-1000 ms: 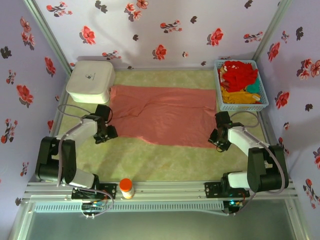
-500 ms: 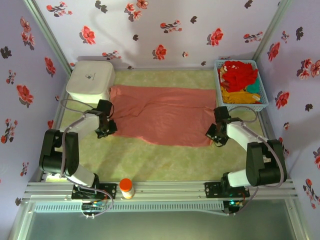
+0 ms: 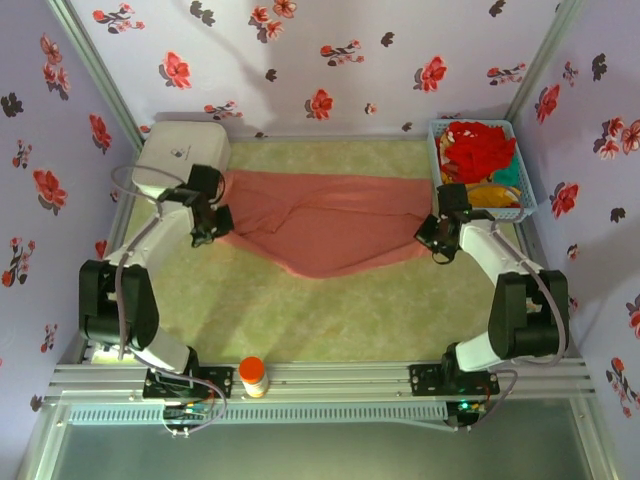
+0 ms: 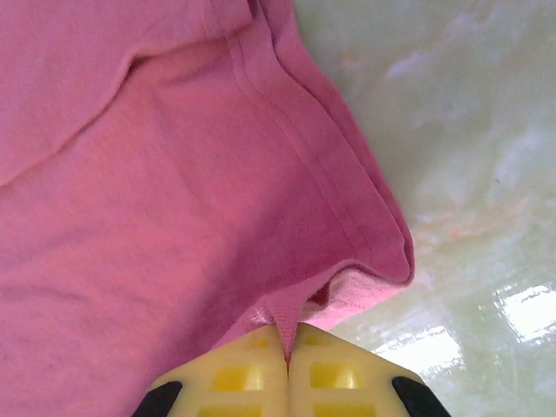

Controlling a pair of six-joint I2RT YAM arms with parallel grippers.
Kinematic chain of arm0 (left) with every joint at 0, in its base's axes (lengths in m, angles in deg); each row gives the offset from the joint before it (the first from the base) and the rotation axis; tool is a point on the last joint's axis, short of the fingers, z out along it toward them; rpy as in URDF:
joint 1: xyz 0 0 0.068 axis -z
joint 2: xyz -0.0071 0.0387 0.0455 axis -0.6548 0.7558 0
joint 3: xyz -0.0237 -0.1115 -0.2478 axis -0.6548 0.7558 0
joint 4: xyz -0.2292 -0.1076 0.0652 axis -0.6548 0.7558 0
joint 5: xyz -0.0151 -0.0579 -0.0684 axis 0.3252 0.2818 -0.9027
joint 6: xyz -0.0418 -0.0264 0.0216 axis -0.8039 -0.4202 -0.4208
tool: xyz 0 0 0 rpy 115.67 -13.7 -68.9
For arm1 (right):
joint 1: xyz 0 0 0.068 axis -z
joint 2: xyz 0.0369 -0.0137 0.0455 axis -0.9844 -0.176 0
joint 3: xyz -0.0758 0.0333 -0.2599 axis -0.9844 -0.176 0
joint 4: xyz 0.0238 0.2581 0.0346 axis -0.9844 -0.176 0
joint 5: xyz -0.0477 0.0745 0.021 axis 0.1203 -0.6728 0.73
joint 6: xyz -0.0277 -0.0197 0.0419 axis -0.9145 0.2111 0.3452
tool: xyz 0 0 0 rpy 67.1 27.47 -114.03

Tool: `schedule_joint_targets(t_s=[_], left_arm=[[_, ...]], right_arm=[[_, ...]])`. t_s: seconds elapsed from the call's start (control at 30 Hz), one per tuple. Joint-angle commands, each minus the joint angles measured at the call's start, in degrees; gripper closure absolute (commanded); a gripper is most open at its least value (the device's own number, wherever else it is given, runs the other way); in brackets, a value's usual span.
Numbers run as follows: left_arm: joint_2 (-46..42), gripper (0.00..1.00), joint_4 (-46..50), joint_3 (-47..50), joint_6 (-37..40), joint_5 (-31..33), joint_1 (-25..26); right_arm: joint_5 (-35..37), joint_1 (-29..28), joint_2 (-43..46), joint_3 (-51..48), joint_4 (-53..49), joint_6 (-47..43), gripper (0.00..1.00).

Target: Fold and stack the t-shirts

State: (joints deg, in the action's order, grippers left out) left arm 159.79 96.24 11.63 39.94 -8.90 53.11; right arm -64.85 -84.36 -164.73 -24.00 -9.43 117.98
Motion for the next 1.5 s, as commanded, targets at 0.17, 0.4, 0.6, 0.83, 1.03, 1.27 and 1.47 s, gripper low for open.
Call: schedule_joint_targets(t_s=[0.17, 0.4, 0.6, 0.83, 1.03, 1.27, 1.47], left_arm=[[13.85, 1.0, 5.26, -18.68, 3.67, -1.69, -0.75], [25.32, 0.99, 5.68, -30.76, 5.3, -2.55, -1.86], [23.51, 0.73, 6.47, -28.62, 6.23, -2.67, -2.02], [11.81, 0.62, -2.41, -5.54, 4.16, -2.92, -2.02], [9.91, 0.6, -10.84, 5.34, 3.38, -3.11, -2.11], [12.7, 0.61, -17.17, 6.23, 4.1, -3.08, -2.14], [12.17, 0.63, -21.01, 6.73, 3.48, -2.28, -2.12]], right_arm=[[-1.95, 3.28, -7.18, 5.52, 2.48, -0.95, 1.0], [-1.46, 4.14, -10.11, 6.94, 3.38, -1.4, 1.0], [-0.98, 4.14, -10.27, 6.18, 3.48, -2.16, 1.0], [-1.53, 4.14, -10.06, 4.13, 4.6, -2.42, 1.0], [-2.17, 4.14, -10.48, 3.24, 5.49, -2.57, 1.0], [-2.23, 4.14, -10.61, 2.93, 5.55, -2.76, 1.0], [-2.54, 4.14, -10.82, 2.97, 5.75, -2.81, 1.0]])
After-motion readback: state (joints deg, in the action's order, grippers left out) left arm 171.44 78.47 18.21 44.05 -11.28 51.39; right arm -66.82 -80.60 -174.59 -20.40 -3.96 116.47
